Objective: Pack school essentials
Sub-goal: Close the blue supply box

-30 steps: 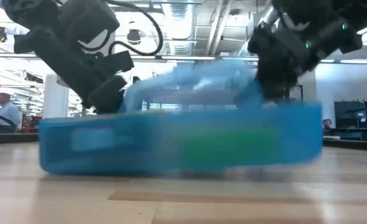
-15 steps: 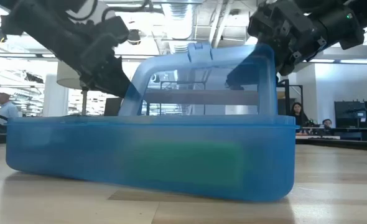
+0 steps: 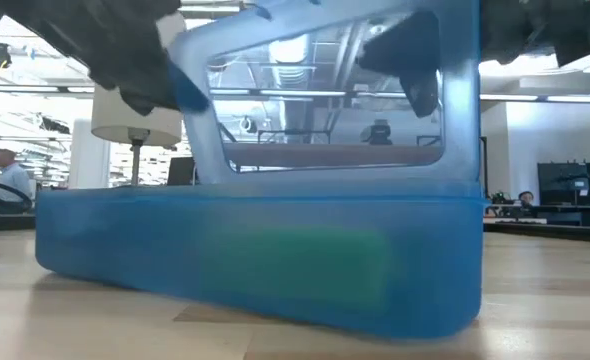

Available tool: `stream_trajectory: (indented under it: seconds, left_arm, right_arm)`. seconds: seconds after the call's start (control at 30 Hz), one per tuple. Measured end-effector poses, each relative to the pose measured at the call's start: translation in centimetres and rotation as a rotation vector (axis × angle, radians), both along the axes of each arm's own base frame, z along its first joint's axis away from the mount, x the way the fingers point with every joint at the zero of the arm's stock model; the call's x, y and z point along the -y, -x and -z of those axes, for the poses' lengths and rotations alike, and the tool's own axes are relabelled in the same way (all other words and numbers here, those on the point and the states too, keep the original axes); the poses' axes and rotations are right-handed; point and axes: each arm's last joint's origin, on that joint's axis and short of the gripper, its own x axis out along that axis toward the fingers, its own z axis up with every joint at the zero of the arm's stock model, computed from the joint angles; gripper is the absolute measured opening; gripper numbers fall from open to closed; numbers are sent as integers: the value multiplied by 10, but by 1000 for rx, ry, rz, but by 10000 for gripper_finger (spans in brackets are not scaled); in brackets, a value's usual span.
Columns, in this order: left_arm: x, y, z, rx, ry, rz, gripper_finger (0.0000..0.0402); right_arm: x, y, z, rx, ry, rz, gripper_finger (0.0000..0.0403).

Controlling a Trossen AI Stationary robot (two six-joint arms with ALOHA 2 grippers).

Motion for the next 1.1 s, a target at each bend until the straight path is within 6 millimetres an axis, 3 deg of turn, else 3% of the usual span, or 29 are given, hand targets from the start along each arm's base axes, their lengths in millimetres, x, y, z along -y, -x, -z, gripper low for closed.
stream_trajectory:
  seconds: [0.17,0.4,0.7,0.87,1.1]
  left_arm:
    - [8,6,-7,28,13,43,41]
    - [13,9,-8,31,49,65,41]
    - [27,15,-7,11,139,155,41]
    - [39,20,-3,-10,182,199,41]
    - [60,10,16,15,194,265,41]
  right_arm:
    - [-16,-3,7,36,-37,-42,91]
    - [-42,-39,39,-48,-41,-96,91]
    - [-66,-81,57,-91,-91,-267,91]
    - [-68,-89,59,-168,-104,-275,91]
    - [-72,-90,57,-186,-99,-282,91]
